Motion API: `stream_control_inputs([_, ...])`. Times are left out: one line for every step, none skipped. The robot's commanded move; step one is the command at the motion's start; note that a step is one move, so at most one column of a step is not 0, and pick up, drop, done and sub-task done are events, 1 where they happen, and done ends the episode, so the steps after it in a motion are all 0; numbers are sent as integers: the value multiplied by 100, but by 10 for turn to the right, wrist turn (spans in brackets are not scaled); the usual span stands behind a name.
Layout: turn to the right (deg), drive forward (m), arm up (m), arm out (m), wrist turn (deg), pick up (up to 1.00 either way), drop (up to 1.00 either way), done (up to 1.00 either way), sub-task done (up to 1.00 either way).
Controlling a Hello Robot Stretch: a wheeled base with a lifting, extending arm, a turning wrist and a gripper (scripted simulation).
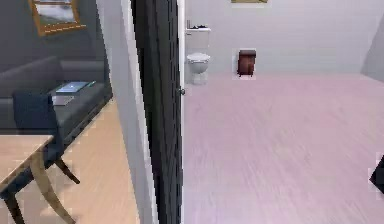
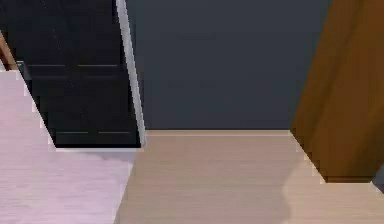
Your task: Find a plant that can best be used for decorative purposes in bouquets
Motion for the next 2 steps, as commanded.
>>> stream_control_inputs([-450,0,0,0,0,0,0,0,0])
stream_control_inputs([-450,0,0,0,0,0,0,0,0])
